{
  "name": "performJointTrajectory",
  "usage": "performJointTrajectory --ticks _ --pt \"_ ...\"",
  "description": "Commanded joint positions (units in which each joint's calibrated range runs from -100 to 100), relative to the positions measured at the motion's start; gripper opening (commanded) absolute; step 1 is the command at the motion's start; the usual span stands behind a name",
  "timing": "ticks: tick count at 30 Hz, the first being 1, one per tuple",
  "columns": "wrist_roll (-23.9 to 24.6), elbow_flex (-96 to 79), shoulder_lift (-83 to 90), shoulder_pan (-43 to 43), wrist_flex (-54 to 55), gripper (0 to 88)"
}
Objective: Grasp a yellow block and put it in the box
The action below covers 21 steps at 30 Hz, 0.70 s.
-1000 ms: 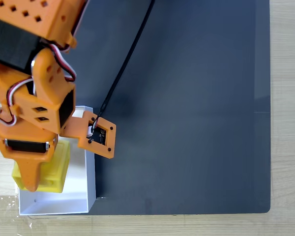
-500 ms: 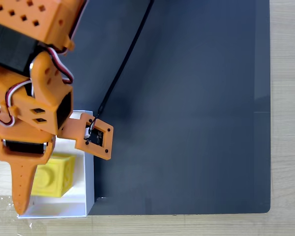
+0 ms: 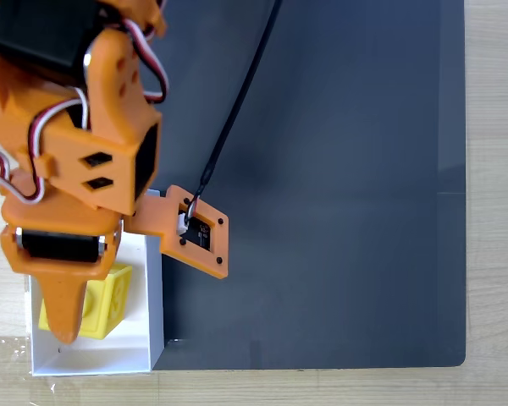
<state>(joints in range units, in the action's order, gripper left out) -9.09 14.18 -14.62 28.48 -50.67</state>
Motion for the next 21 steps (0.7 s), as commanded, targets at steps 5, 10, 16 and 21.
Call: performJointTrajectory --ticks 5,10,16,21 --pt "3.16 -21.37 27.42 -3.31 0.32 1.0" --pt "3.52 -45.80 48.69 -7.77 0.15 1.0" --pt "3.16 -74.38 77.17 -14.17 -6.83 1.4" --pt "3.42 -90.75 98.52 -19.22 -16.69 1.2"
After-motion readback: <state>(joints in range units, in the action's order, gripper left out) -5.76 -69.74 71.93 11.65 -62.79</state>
